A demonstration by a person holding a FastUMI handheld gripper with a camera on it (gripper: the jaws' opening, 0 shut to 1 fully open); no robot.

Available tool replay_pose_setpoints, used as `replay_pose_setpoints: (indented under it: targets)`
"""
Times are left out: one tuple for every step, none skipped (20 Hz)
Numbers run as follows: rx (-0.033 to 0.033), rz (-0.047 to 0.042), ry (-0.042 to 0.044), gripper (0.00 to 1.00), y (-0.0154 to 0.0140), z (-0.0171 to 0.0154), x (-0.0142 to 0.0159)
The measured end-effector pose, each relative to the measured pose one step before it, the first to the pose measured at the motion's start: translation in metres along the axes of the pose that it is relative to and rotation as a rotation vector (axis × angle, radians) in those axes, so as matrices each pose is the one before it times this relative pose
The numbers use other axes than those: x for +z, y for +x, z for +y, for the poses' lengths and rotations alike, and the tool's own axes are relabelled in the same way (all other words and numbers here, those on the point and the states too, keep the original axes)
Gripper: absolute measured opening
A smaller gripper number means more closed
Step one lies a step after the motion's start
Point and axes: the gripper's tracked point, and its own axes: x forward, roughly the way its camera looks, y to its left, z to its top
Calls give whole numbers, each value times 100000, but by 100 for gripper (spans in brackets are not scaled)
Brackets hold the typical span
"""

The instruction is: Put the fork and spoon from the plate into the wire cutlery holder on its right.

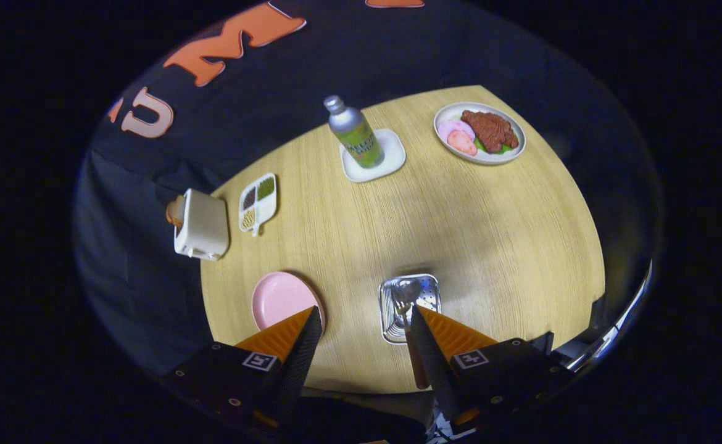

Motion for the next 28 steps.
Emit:
replay_pose_setpoints:
  targets:
    - [544, -6922, -395, 89, -913, -581, 984]
    - [533, -6364, -780, 91, -568, 153, 1161]
    - [1415, -6420, -312, 93, -681, 294, 1251]
    - [800, -6316, -233, 93, -613, 310, 1254]
    - [439, -6055, -892, 94, -612, 213, 1202]
    - [-659, -6405, -1624, 94, -526, -76, 1061]
    - [-855, -6345, -2204, 94, -696, -239, 1195]
    - [-787, -6279, -2215, 94, -733, -115, 1397]
    - [-50, -4439, -1912, 94, -621, 30, 1114]
    - [1370, -3521, -942, 94, -711, 918, 518]
    - [513, -4628, -1219, 95, -841, 533, 1058]
    - [554, -4859, -1802, 94, -652, 378, 1153]
    - [55, -5503, -2164, 95, -601, 382, 1452]
    - [394, -5872, -2192, 95, -774, 481, 1568]
    - [905, -5734, -2518, 95, -664, 705, 1473]
    - [507, -5076, -2890, 95, -742, 637, 1165]
    - [786, -4333, -2601, 94, -593, 534, 1218]
    - [-38, -4192, -1743, 95, -579, 306, 1384]
    - [349, -4012, -871, 95, -519, 457, 1475]
    - [281, -3572, -1159, 94, -354, 455, 1193]
    - [-403, -3458, -1012, 95, -303, 81, 1055]
    - [-226, -3209, -806, 95, -283, 1, 858]
    - [-607, -2862, -299, 95, -156, 89, 860]
    - [-103, -2451, -401, 95, -136, 167, 769]
    - [-713, -1813, -1045, 95, -116, -87, 412]
    - [-681, -1710, -1186, 95, -52, 16, 259]
    - [-797, -1399, -1304, 95, -114, -71, 165]
    - [-403, -1036, -742, 95, -28, -85, 150]
